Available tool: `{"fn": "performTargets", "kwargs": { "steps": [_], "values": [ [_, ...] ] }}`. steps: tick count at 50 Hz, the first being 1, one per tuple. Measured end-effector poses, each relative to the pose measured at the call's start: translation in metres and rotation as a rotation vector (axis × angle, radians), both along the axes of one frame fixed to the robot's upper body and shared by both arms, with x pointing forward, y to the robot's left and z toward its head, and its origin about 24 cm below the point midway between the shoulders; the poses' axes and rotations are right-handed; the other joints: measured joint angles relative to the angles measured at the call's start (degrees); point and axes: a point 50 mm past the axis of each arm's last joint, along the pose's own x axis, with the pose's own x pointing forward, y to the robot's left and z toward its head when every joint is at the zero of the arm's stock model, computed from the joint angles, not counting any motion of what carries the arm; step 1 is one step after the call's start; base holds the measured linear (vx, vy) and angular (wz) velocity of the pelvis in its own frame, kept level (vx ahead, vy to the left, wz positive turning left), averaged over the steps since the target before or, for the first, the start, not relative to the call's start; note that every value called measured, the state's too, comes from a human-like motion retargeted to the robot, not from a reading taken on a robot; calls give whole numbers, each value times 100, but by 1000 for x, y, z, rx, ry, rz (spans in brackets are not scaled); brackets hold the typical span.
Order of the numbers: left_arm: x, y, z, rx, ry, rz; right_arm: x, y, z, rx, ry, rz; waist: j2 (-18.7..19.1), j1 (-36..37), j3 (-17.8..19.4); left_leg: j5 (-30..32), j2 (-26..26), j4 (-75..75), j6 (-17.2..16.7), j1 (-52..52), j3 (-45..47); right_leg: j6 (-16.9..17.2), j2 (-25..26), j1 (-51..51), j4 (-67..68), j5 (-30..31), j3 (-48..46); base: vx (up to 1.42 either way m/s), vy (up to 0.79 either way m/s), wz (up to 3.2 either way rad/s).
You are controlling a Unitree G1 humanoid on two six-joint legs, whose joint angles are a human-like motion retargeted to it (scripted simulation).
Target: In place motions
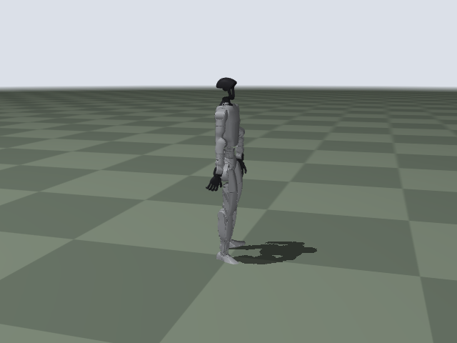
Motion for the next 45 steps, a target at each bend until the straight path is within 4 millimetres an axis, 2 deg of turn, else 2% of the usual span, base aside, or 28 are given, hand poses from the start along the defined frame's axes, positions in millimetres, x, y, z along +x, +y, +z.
{"fn": "performTargets", "kwargs": {
  "steps": [7, 11, 13, 14, 15, 17, 20, 23, 25, 27, 30, 32, 35, 37, 39, 41, 43, 45],
  "values": [
    [40, -3, 1, -20, -139, -44, -23, -14, 6, -68, 45, -56, -31, -11, 81, 13, 26, 36, 5, -33, -45, -13, 11, 45, -25, 4, -28, 0, 0, 0],
    [57, -5, 1, -21, -250, -21, -43, -25, 13, -142, 77, -191, -27, -70, 195, 34, 28, 87, 15, -80, -187, -26, 25, 155, -67, -22, -157, 0, 0, 24],
    [52, -5, 0, -11, -275, 39, -50, -29, 17, -188, 83, -288, -24, -72, 259, 39, 18, 104, 16, -83, -239, -27, 18, 205, -80, -29, -213, -1, 2, 21],
    [43, -5, -1, -4, -263, 82, -52, -29, 17, -210, 81, -330, -29, -44, 286, 40, 10, 105, 17, -73, -248, -29, 8, 221, -79, -31, -223, 0, 0, 0],
    [32, -6, -3, 2, -241, 129, -52, -28, 18, -230, 78, -367, -37, -5, 313, 41, 0, 104, 17, -57, -252, -31, -3, 236, -75, -32, -226, 0, 0, 0],
    [-4, -8, -5, 0, -137, 207, -45, -24, 15, -242, 57, -388, -55, 94, 323, 38, -20, 92, 17, -24, -241, -38, -24, 240, -64, -36, -215, 0, 0, 0],
    [-71, -8, 1, -11, 87, 260, -14, -7, 6, -180, 0, -317, -34, 180, 290, 17, -37, 64, 12, 8, -204, -45, -34, 200, -53, -30, -182, 1, 2, -3],
    [-137, -11, 17, -33, 320, 255, 33, 14, -2, -29, -76, -150, 40, 196, 281, -7, -14, 9, -12, 77, -81, -43, -19, 154, -25, -20, -133, 0, 5, -12],
    [-174, -15, 31, -66, 455, 248, 70, 31, -4, 74, -168, -27, 92, 201, 267, -27, 9, -16, -32, 105, 12, -32, -14, 100, 15, -21, -87, 1, 5, -17],
    [-211, -18, 49, -99, 588, 240, 124, 56, 0, 188, -351, 120, 133, 227, 237, -35, 38, -20, -55, 89, 67, -14, -15, 12, 69, -18, -17, 2, 4, -19],
    [-239, -19, 65, -92, 684, 249, 182, 86, 18, 325, -566, 273, 117, 232, 237, -32, 57, -31, -78, 78, 132, -18, -9, -50, 92, -11, 11, 0, 0, 0],
    [-243, -20, 68, -72, 705, 284, 210, 103, 34, 410, -677, 362, 85, 226, 236, -22, 57, -38, -90, 66, 151, -22, -12, -77, 93, -3, 24, -1, -3, -3],
    [-230, -17, 61, -39, 681, 322, 232, 120, 51, 497, -788, 493, 29, 222, 162, 1, 52, -48, -101, 14, 161, -21, -23, -144, 91, 9, 54, -2, -7, -5],
    [-207, -10, 50, -38, 632, 305, 230, 120, 51, 493, -814, 532, -14, 214, 108, 18, 44, -48, -104, -17, 149, -20, -33, -157, 80, 11, 46, -3, -7, 5],
    [-160, 3, 31, -29, 521, 257, 219, 110, 42, 427, -820, 514, -72, 219, 77, 44, 29, -42, -99, -61, 102, -28, -36, -146, 49, 17, -5, -7, -5, 20],
    [-104, 13, 16, -3, 373, 205, 196, 93, 28, 334, -783, 449, -110, 246, 67, 62, 20, -39, -92, -72, 59, -34, -27, -103, 19, 15, -58, -9, 1, 21],
    [-40, 16, 6, 22, 192, 167, 160, 72, 11, 228, -687, 367, -132, 276, 45, 74, 18, -33, -85, -85, 10, -31, -20, -65, 0, 14, -105, -6, 2, 17],
    [26, 10, 4, 35, -13, 129, 112, 47, -3, 113, -521, 279, -148, 278, 13, 80, 22, -24, -79, -103, -30, -28, -11, -37, -20, 16, -146, 0, 0, 0]
  ]
}}
